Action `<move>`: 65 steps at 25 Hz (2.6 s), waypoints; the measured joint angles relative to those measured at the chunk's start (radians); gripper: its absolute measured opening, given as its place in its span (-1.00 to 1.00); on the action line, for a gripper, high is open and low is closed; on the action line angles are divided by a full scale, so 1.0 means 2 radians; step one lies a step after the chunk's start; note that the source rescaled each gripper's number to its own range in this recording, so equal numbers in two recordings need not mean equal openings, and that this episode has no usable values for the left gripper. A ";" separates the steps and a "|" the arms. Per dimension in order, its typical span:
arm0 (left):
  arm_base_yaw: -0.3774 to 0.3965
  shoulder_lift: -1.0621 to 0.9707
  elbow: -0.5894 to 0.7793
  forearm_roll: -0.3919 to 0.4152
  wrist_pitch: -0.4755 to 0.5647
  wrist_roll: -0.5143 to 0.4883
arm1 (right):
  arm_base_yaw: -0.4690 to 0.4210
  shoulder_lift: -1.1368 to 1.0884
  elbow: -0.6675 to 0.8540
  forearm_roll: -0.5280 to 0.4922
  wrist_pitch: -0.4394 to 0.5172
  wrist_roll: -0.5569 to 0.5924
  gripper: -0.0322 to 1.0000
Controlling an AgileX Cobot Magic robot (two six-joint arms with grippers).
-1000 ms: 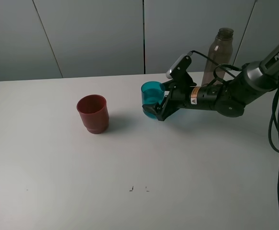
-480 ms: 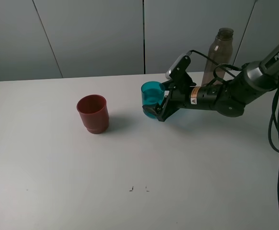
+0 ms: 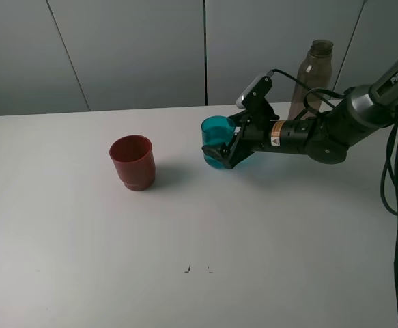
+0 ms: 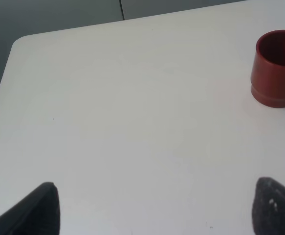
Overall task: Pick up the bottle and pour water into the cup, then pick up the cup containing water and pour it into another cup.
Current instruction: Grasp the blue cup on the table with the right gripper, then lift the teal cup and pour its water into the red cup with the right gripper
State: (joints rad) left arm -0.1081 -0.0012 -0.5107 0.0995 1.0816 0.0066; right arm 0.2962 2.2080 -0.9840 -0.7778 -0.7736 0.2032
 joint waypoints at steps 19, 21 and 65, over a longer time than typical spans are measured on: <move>0.000 0.000 0.000 0.000 0.000 -0.003 | 0.009 0.000 -0.006 -0.008 0.004 0.010 0.62; 0.000 0.000 0.000 0.000 0.000 -0.003 | 0.010 0.000 -0.007 -0.008 0.005 0.010 -0.02; 0.000 0.000 0.000 0.000 0.000 -0.003 | 0.107 -0.075 -0.075 0.001 0.156 0.093 -0.72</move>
State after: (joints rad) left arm -0.1081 -0.0012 -0.5107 0.0995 1.0816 0.0000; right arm 0.5092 2.0575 -1.1332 -0.7757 -0.4625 0.3887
